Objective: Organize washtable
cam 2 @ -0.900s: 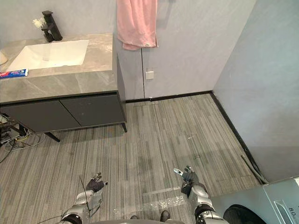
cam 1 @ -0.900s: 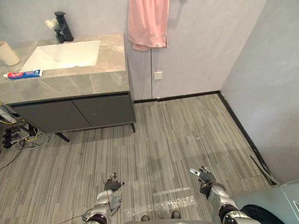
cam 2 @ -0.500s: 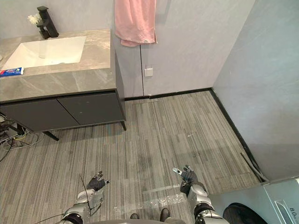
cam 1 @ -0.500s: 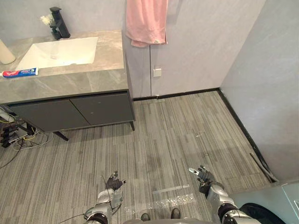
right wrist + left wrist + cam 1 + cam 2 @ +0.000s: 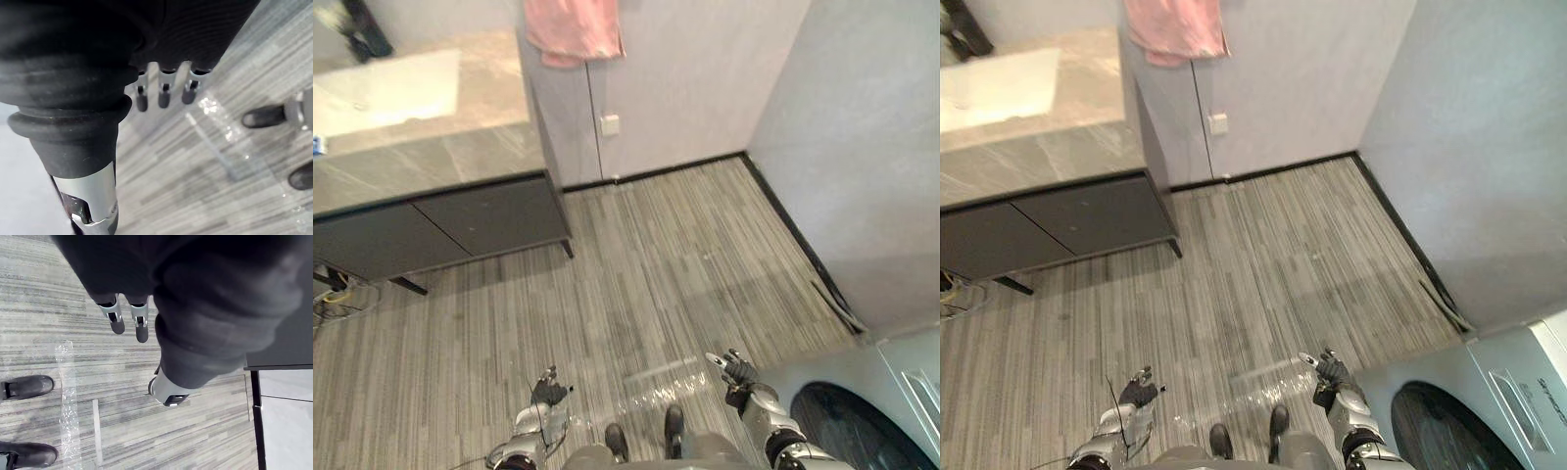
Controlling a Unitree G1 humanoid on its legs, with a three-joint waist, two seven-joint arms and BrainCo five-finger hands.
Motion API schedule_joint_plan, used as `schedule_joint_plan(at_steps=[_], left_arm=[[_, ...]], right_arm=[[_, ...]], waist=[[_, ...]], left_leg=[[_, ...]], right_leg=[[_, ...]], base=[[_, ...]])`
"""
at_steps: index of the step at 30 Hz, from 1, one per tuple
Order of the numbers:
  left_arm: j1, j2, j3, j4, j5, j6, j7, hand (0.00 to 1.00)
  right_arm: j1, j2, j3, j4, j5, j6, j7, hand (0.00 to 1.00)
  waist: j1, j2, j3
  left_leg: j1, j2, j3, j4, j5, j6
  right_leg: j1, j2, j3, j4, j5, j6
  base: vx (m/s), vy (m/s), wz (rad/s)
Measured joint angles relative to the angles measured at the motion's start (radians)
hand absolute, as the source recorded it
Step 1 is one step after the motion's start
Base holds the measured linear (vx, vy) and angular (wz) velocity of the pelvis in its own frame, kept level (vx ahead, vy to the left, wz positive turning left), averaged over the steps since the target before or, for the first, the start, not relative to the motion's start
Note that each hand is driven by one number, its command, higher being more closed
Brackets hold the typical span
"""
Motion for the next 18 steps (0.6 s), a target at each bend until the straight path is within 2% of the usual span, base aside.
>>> schedule_joint_plan(at_steps=[1, 2, 3, 5, 6, 7, 8, 9, 10, 11, 12, 13, 14, 15, 16, 17, 18], left_arm=[[-0.012, 0.001, 0.001, -0.004, -0.016, -0.004, 0.003, 0.0], [-0.026, 0.001, 0.003, -0.005, -0.026, -0.01, 0.009, 0.0], [-0.03, 0.0, 0.003, -0.005, -0.032, -0.013, 0.014, 0.0], [-0.031, 0.002, 0.004, -0.005, -0.036, -0.018, 0.022, 0.0], [-0.031, 0.006, 0.005, -0.005, -0.036, -0.018, 0.023, 0.0], [-0.033, 0.014, 0.009, -0.005, -0.036, -0.018, 0.023, 0.0], [-0.035, 0.02, 0.013, -0.005, -0.035, -0.018, 0.023, 0.0], [-0.037, 0.022, 0.013, -0.003, -0.036, -0.018, 0.023, 0.0], [-0.039, 0.021, 0.014, -0.001, -0.039, -0.019, 0.023, 0.0], [-0.037, 0.005, 0.018, 0.005, -0.041, -0.02, 0.018, 0.0], [-0.032, -0.019, 0.039, 0.005, -0.044, -0.018, 0.018, 0.0], [-0.026, -0.03, 0.044, 0.004, -0.051, -0.018, 0.018, 0.0], [-0.017, -0.044, 0.05, 0.0, -0.068, -0.018, 0.018, 0.0], [0.003, -0.061, 0.052, -0.003, -0.082, -0.018, 0.018, 0.0], [0.013, -0.071, 0.053, -0.004, -0.084, -0.018, 0.017, 0.0], [0.028, -0.114, 0.052, -0.009, -0.088, -0.017, 0.014, 0.0], [0.031, -0.143, 0.052, -0.015, -0.102, -0.016, 0.005, 0.0]], right_arm=[[-0.001, 0.005, -0.001, -0.013, 0.003, 0.0, -0.004, 0.0], [-0.005, 0.011, -0.001, -0.033, 0.003, 0.0, -0.013, 0.0], [-0.008, 0.011, -0.001, -0.036, 0.003, 0.0, -0.014, 0.0], [-0.022, 0.01, 0.007, -0.037, 0.003, 0.001, -0.013, 0.0], [-0.021, 0.01, 0.009, -0.037, 0.003, 0.001, -0.012, 0.0], [-0.015, 0.011, 0.011, -0.037, 0.003, 0.002, -0.012, 0.0], [0.002, 0.009, 0.027, -0.039, 0.002, 0.002, -0.011, 0.0], [0.011, 0.005, 0.039, -0.039, 0.002, 0.002, -0.011, 0.0], [0.019, -0.004, 0.048, -0.039, 0.001, 0.003, -0.011, 0.0], [0.011, -0.009, 0.053, -0.039, -0.001, 0.003, -0.011, 0.0], [-0.003, -0.021, 0.078, -0.038, -0.004, 0.002, -0.011, 0.0], [-0.004, -0.026, 0.089, -0.038, -0.006, 0.002, -0.01, 0.0], [-0.003, 0.01, 0.107, -0.041, -0.005, -0.012, -0.022, 0.0], [0.001, 0.045, 0.146, -0.036, -0.008, -0.014, -0.013, 0.0], [0.008, 0.063, 0.165, -0.036, -0.009, -0.018, -0.011, 0.0], [-0.007, 0.054, 0.191, -0.036, -0.02, -0.011, 0.01, 0.0], [-0.003, 0.036, 0.193, -0.04, -0.029, -0.016, 0.01, 0.0]], waist=[[0.003, -0.001, 0.016], [0.017, 0.006, 0.034], [0.024, 0.01, 0.04], [0.021, 0.032, 0.052], [0.019, 0.029, 0.052], [0.015, 0.017, 0.058], [0.015, -0.014, 0.056], [0.014, -0.026, 0.051], [0.006, -0.016, 0.043], [0.004, 0.004, 0.036], [0.004, 0.004, 0.036], [0.004, 0.004, 0.035], [0.003, 0.007, 0.035], [0.016, 0.019, 0.032], [0.023, 0.023, 0.029], [0.038, 0.042, 0.026], [0.034, 0.073, 0.028]], left_leg=[[0.0, 0.012, 0.001, 0.01, -0.01, -0.012], [-0.004, 0.041, 0.005, 0.03, -0.035, -0.035], [-0.006, 0.059, 0.007, 0.037, -0.043, -0.044], [0.003, 0.147, 0.009, 0.058, -0.067, -0.086], [0.01, 0.162, 0.007, 0.057, -0.069, -0.102], [0.03, 0.18, -0.003, 0.055, -0.074, -0.14], [0.056, 0.189, -0.018, 0.049, -0.084, -0.173], [0.064, 0.202, -0.026, 0.049, -0.088, -0.189], [0.071, 0.252, -0.039, 0.049, -0.087, -0.207], [0.046, 0.311, -0.053, 0.104, -0.048, -0.237], [-0.025, 0.357, -0.073, 0.235, 0.024, -0.197], [-0.043, 0.366, -0.072, 0.283, 0.064, -0.15], [-0.064, 0.388, -0.064, 0.368, 0.131, -0.078], [-0.11, 0.423, -0.073, 0.563, 0.147, -0.039], [-0.135, 0.42, -0.099, 0.673, 0.113, -0.05], [-0.193, 0.371, -0.127, 0.839, 0.049, -0.09], [-0.236, 0.35, -0.122, 0.934, 0.007, -0.093]], right_leg=[[-0.028, -0.036, -0.075, 0.062, -0.03, -0.017], [-0.052, -0.075, -0.139, 0.093, -0.041, -0.009], [-0.066, -0.093, -0.164, 0.098, -0.042, -0.008], [-0.12, -0.149, -0.201, 0.078, -0.028, 0.012], [-0.131, -0.159, -0.201, 0.063, -0.019, 0.023], [-0.138, -0.191, -0.2, 0.02, 0.004, 0.05], [-0.132, -0.22, -0.193, -0.021, 0.02, 0.076], [-0.133, -0.223, -0.189, -0.019, 0.055, 0.076], [-0.132, -0.196, -0.196, 0.025, 0.111, 0.05], [-0.146, -0.157, -0.222, 0.093, 0.065, -0.001], [-0.147, -0.137, -0.242, 0.131, 0.035, -0.037], [-0.132, -0.128, -0.243, 0.127, 0.028, -0.048], [-0.085, -0.106, -0.245, 0.092, 0.019, -0.064], [-0.004, -0.063, -0.233, 0.022, 0.012, -0.074], [0.031, -0.04, -0.206, -0.014, 0.011, -0.077], [0.08, -0.03, -0.167, -0.083, 0.023, -0.081], [0.146, -0.017, -0.16, -0.133, 0.023, -0.08]], base=[[0.0, -0.094, -0.16], [0.0, -0.1, -0.26], [0.03, -0.126, -0.33], [0.12, -0.197, -0.23], [0.24, -0.263, -0.03], [0.39, -0.423, 0.14], [0.42, -0.483, 0.26], [0.4, -0.47, 0.37], [0.36, -0.379, 0.41], [0.58, -0.553, 0.3], [0.59, -0.544, 0.14], [0.63, -0.577, -0.02], [0.44, -0.387, -0.21], [0.51, -0.452, -0.41], [0.43, -0.306, -0.95], [0.49, -0.211, -0.96], [0.39, -0.035, -0.8]])
